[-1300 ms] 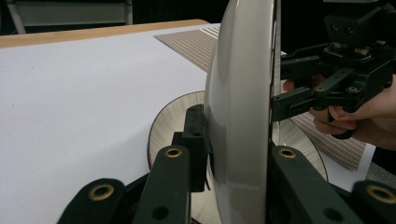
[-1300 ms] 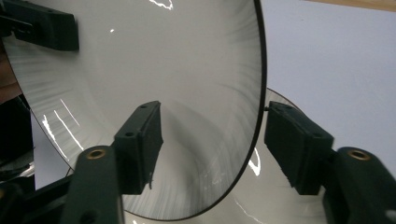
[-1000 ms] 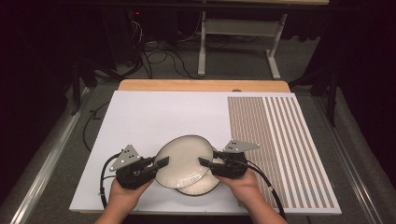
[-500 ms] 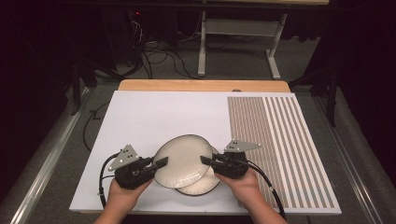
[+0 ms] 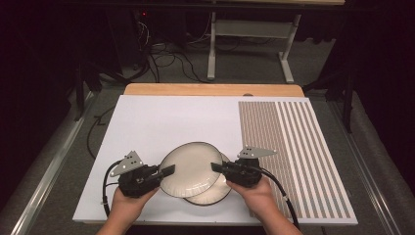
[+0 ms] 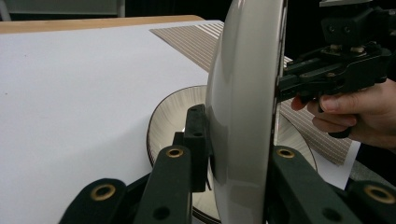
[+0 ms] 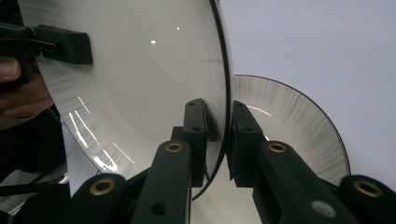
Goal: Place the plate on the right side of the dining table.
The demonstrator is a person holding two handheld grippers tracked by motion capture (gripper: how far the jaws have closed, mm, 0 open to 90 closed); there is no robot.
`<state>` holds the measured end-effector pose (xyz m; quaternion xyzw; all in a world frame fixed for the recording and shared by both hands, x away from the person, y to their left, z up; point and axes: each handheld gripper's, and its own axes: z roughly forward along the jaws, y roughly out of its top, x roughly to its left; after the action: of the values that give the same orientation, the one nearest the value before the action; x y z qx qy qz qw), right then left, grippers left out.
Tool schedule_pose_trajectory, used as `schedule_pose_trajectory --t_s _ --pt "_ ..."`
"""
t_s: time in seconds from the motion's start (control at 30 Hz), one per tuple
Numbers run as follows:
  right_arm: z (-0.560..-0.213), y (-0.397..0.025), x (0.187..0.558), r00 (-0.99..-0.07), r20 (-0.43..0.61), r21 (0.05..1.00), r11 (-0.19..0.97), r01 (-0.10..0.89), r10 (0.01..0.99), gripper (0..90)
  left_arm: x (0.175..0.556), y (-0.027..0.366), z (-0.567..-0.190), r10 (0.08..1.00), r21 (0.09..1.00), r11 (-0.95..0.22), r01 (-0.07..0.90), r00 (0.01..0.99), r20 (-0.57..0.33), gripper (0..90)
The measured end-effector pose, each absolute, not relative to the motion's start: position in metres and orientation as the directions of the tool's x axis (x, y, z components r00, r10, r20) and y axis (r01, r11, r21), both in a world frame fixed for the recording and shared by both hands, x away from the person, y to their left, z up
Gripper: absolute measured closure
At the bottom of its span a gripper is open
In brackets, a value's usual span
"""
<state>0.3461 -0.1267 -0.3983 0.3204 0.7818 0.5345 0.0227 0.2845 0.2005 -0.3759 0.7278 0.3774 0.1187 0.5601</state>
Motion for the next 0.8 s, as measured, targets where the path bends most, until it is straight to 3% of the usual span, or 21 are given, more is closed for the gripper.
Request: schedule_pose_trajectory --t_s 0.8 --pt "-0.374 -0.141 0.336 -0.808 0.241 0.897 0.194 0.397 0.537 86.1 0.284 0.193 -0.372 0.668 0.910 -0.064 0.410 0.695 -0.266 77.4"
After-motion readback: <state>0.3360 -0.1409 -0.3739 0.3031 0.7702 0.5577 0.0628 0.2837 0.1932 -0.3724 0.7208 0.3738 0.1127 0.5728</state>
